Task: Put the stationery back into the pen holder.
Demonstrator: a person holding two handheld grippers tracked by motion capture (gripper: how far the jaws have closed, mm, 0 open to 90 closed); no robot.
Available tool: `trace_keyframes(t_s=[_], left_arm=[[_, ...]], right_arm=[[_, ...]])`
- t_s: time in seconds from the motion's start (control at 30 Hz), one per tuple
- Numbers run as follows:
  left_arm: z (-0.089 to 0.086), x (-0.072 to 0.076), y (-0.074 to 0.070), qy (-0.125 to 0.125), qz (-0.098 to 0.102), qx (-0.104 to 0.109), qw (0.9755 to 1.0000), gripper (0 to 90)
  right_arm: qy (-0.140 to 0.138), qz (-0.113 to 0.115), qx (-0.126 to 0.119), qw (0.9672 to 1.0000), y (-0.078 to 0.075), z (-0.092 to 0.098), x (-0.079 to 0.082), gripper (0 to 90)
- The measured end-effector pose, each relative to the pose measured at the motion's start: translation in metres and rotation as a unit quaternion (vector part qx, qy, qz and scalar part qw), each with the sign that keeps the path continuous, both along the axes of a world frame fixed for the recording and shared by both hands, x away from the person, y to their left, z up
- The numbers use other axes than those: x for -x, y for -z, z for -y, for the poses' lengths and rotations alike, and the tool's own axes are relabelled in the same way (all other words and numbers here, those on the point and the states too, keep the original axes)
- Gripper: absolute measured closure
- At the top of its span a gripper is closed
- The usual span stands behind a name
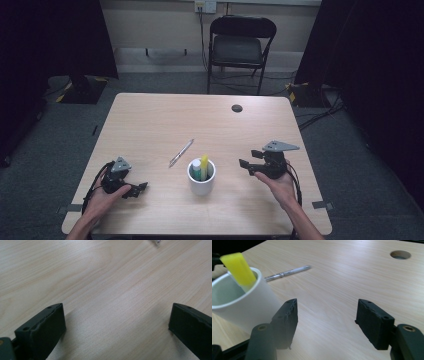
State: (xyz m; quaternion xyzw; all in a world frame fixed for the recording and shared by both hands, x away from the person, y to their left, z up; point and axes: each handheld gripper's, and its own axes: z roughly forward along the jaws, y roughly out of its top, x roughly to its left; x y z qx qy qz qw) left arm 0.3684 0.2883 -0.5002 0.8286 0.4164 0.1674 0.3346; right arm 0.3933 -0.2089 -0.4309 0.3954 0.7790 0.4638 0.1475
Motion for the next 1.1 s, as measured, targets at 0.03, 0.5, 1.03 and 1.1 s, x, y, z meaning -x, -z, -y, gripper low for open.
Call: trace_keyframes(t_s=[0.03,0.5,1.03,1.1], left_arm=[[0.001,0.000,-0.001,-0.005,-0.001,0.003,1.0000,2.6],[0.005,-0.002,-0.013,-0.008,0.002,-0.006,0.9999,19.0],[0.037,-0.030,-0.033,0.027,0.019,0.019,0.9993,31.5],[0.046,-0.035,-0.034,0.035,0.022,0.016,0.9990,33.7]], right_arm=[[0.003,-0.004,0.002,1.0000,0.003,0.004,0.000,32.2],[0.033,-0.077,0.075,0.9937,0.056,0.033,0.001,24.8],[0.039,-0.023,0.110,0.9929,0.069,0.026,0.004,21.3],[0.039,-0.023,0.110,0.9929,0.069,0.026,0.004,21.3]])
